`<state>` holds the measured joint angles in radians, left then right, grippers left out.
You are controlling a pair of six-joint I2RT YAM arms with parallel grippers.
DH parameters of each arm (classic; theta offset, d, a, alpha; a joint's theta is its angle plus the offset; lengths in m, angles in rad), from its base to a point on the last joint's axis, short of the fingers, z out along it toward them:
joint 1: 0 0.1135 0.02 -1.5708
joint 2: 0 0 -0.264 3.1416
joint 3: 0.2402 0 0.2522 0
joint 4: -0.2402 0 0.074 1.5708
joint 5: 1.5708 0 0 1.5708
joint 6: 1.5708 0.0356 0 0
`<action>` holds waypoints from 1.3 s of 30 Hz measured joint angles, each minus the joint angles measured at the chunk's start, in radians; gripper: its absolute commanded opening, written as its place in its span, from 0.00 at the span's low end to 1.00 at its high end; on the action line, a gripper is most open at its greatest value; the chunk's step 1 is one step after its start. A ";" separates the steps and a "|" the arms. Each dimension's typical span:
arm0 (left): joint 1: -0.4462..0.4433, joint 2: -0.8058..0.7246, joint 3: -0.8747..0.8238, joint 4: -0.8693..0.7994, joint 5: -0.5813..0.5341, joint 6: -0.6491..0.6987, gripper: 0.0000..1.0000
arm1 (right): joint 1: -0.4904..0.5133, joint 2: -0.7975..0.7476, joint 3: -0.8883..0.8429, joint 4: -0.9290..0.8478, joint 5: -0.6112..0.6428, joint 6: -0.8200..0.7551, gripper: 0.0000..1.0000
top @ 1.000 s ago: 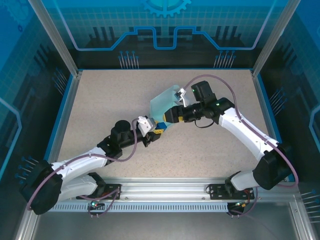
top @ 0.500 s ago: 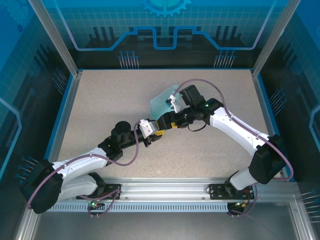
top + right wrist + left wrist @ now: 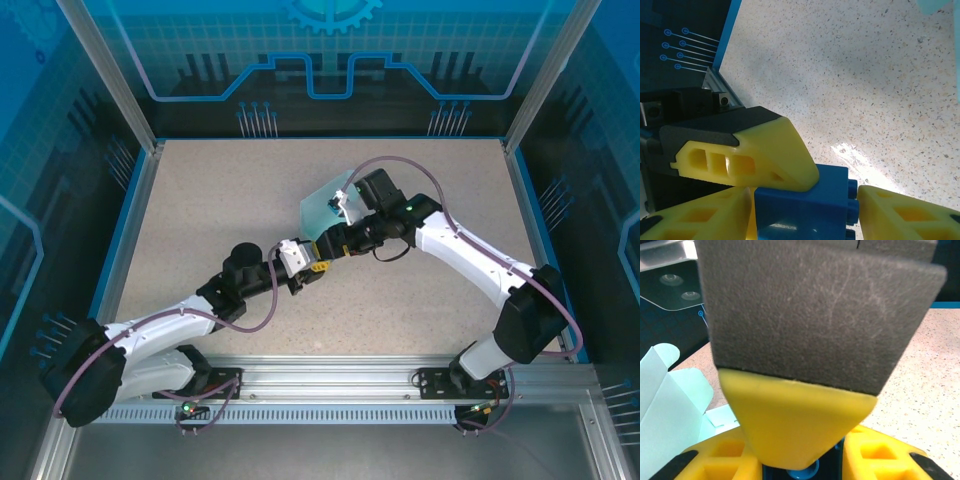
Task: Fold the paper box
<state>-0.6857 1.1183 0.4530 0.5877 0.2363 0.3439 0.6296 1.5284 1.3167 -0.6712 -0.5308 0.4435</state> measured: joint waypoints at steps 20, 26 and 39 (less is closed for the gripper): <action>-0.005 -0.025 0.000 -0.065 -0.116 -0.097 0.77 | -0.078 0.014 0.024 -0.045 0.253 -0.077 0.41; -0.005 -0.098 0.039 -0.209 -0.268 -0.233 0.77 | -0.080 0.164 0.119 -0.005 0.451 -0.190 0.41; 0.062 -0.251 0.102 -0.480 -0.453 -0.428 0.77 | -0.052 0.530 0.288 0.043 0.613 -0.294 0.45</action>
<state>-0.6235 0.8673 0.5549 0.1081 -0.2165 -0.0845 0.5777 2.0583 1.6043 -0.6277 0.0826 0.1490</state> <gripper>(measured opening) 0.765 0.446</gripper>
